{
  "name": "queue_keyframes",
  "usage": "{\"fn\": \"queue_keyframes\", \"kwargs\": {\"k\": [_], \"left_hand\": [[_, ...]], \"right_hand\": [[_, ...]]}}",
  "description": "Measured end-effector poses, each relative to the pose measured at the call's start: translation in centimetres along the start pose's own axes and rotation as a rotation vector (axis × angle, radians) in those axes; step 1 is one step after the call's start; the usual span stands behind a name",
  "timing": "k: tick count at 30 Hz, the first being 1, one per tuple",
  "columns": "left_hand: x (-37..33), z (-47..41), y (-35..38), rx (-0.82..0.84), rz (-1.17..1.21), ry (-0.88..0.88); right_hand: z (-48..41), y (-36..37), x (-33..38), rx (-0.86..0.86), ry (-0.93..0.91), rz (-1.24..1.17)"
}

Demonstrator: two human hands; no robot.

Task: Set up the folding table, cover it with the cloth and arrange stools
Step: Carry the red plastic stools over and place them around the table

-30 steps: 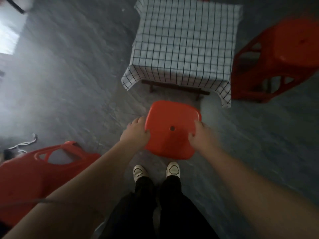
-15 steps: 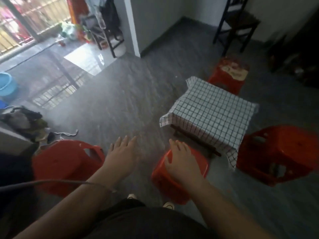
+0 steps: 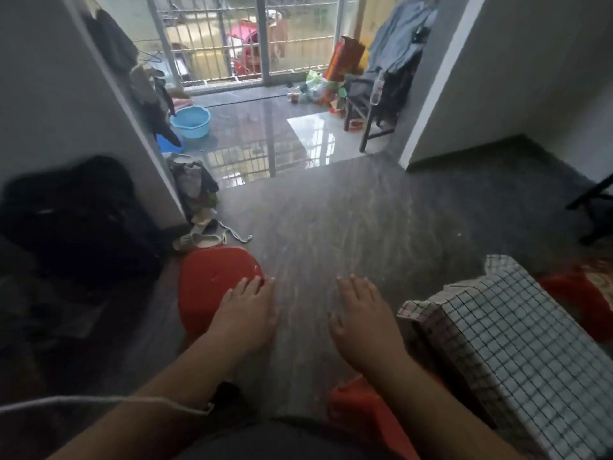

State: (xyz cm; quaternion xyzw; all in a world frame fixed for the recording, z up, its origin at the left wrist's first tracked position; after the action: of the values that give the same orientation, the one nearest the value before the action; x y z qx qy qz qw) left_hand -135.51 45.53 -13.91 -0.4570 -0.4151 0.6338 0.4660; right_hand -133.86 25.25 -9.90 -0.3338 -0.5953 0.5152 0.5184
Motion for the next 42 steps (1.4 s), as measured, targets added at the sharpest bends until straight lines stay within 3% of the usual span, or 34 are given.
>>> {"fn": "queue_keyframes", "kwargs": {"k": [11, 17, 23, 31, 37, 42], "left_hand": [[24.7, -9.7, -2.4, 0.054, 0.056, -0.154], [32.7, -14.8, -1.5, 0.115, 0.075, -0.211], [36.7, -19.5, 5.0, 0.187, 0.154, -0.293], [41.4, -26.2, 21.9, 0.277, 0.328, -0.538], [45.2, -28.9, 31.3, 0.329, 0.450, -0.732], [45.5, -29.3, 34.2, 0.301, 0.503, -0.755]], "right_hand": [[-16.3, 8.4, 19.6, 0.162, -0.146, 0.040], [-23.4, 12.3, 24.6, 0.201, -0.118, 0.045], [-28.3, 21.3, 23.3, 0.361, 0.006, -0.006], [-34.6, 41.7, 17.1, 0.520, 0.142, -0.085], [-36.7, 52.7, 13.9, 0.498, 0.373, -0.268], [-36.4, 56.0, 13.0, 0.497, 0.456, -0.362]]}}
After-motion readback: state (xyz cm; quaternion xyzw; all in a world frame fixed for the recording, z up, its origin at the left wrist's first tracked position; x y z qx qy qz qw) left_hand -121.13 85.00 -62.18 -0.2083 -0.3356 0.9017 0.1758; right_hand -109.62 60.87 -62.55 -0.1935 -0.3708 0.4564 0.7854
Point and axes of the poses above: each hand's wrist, its own z-axis away from the middle knuckle, its own y-axis out of the palm, x = y × z, the point moved 7 cm from there along -z, towards the middle knuckle, and after that the axes turned 5 degrees about -x, right-handed, at the moved point
